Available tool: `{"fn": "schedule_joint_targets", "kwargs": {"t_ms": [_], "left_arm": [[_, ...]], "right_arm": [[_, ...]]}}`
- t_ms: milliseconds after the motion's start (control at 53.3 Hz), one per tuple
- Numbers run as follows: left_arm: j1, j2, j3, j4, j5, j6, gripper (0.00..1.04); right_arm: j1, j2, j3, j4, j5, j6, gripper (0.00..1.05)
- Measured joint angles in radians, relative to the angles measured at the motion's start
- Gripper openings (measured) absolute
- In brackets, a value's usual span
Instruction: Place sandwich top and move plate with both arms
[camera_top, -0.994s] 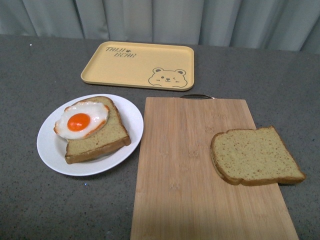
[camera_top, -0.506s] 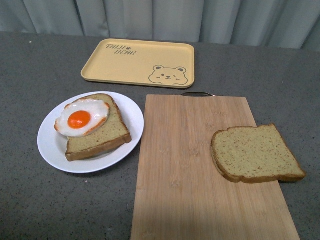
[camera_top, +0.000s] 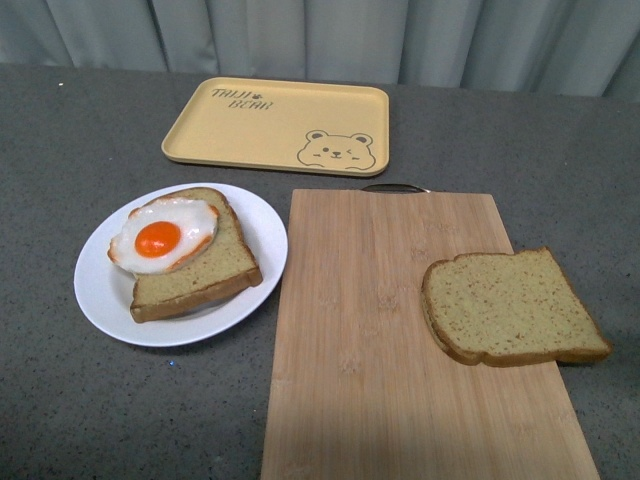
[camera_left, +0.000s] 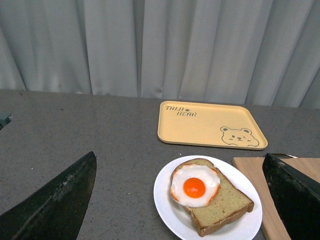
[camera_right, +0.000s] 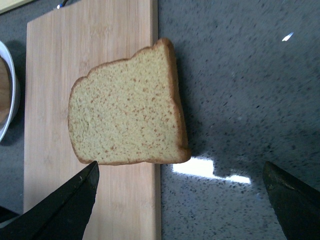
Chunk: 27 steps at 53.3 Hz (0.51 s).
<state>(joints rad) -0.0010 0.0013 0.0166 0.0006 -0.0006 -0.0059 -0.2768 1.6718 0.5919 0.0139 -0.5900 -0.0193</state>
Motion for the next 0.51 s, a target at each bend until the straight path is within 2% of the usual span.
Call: {"fn": "schedule_joint_targets", "kwargs": {"t_ms": [319,506], "left_arm": [[0.0,0.0,0.0,0.0,0.0,0.0,0.98],[0.0,0.0,0.0,0.0,0.0,0.0,0.98]], "right_arm": [[0.009,0.234,0.141,-0.066,-0.071,0.027,0.95],[0.027,0.31,0.179,-0.075,-0.147,0.051,0.95]]}}
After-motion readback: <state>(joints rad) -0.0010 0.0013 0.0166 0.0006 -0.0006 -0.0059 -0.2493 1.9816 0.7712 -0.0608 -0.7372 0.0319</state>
